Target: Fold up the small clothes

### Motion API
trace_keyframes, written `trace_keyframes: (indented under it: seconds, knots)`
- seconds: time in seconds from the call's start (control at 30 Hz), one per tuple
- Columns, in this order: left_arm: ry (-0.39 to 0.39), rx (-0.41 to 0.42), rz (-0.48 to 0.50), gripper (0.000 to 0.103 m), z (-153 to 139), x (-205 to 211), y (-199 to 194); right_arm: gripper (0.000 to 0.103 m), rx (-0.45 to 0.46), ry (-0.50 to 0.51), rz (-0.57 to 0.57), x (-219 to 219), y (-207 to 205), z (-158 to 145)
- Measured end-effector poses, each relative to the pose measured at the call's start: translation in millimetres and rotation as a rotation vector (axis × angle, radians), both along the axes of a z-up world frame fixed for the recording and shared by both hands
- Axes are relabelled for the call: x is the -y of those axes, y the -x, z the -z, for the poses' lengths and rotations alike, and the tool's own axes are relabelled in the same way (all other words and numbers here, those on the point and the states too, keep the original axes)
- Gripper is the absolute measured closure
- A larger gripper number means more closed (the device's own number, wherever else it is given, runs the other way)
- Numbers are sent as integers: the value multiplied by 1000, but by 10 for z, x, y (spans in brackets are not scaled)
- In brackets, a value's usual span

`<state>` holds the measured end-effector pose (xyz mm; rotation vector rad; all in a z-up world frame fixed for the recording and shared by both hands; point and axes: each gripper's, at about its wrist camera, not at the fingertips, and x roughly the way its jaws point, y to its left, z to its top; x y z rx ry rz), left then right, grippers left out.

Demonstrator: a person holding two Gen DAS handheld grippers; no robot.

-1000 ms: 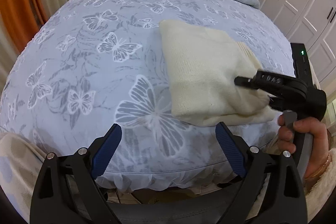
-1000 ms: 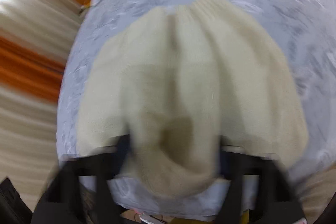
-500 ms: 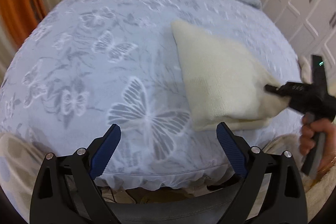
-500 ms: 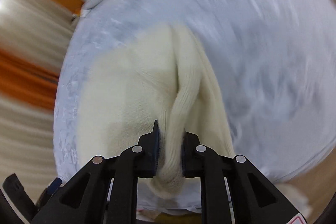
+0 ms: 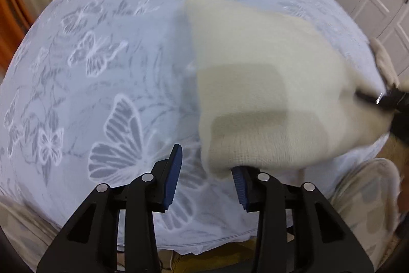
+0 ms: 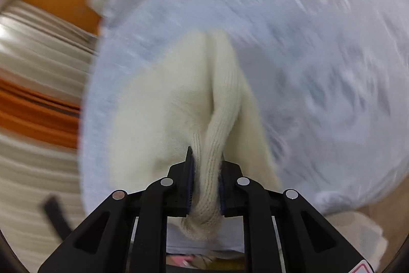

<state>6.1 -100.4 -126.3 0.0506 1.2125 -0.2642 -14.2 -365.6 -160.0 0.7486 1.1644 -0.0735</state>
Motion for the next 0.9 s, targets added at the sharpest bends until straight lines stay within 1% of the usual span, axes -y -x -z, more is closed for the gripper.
trace_keyframes:
  seconds: [0.03,0.07,0.13,0.2,0.23,0.27,0.3,0.33,0.37,0.4,0.43,0.5,0.53,0.57,0.6,0.63,0.67,0.7,0.73,0.77,0.83,0.87,0.9]
  knots:
    - [-27,-16,0,63,70,25,7,89,2,3,10,-11,13,0]
    - [-43,-21,-2,61,105,35,20,88,8,28,-5,-43,-5,-78]
    - [-80,2,5,52,71,52,70,83,18,83,-26,-87,-5,-207]
    - [-85,30,39,50,-28,48,127,73,54,171,-16,-103,63,-407]
    - [-89,45,55,46,-92,34,171,71,86,260,14,-117,137,-585]
    - [-102,76,65,43,-180,-2,240,71,108,306,24,-126,141,-652]
    - [-107,89,67,39,-214,-23,275,71,137,346,19,-163,141,-751]
    - [-112,108,67,36,-273,-68,338,73,159,353,-12,-221,111,-829]
    - [-109,124,61,35,-327,-118,396,81,187,347,-63,-328,55,-918]
    - [-105,131,55,30,-362,-153,422,88,212,343,-117,-465,-9,-981]
    - [-103,138,42,27,-407,-197,460,90,234,331,-177,-634,-88,-1014]
    - [-109,134,17,23,-465,-255,479,92,254,289,-262,-890,-215,-977]
    - [-112,133,9,22,-479,-274,471,92,231,238,-329,-1089,-334,-827]
    - [-114,133,-1,22,-512,-293,462,92,189,195,-377,-1240,-388,-659]
    - [-114,134,-10,20,-534,-302,456,92,127,172,-422,-1387,-467,-427]
    - [-116,136,-20,19,-574,-330,449,93,45,225,-486,-1562,-519,-88]
    - [-118,140,-28,19,-595,-343,450,99,24,262,-519,-1648,-524,33]
    - [-117,142,-33,19,-616,-382,439,100,32,281,-517,-1677,-501,18]
    - [-118,144,-38,19,-645,-429,430,100,28,274,-501,-1667,-481,-67]
    - [-120,147,-46,18,-670,-472,433,98,35,244,-484,-1659,-454,-225]
    - [-105,153,-69,15,-701,-566,447,98,101,224,-489,-1670,-417,-458]
    - [-96,150,-81,15,-704,-606,443,98,116,230,-498,-1705,-411,-523]
    - [-83,143,-91,15,-702,-633,443,98,108,237,-505,-1736,-415,-498]
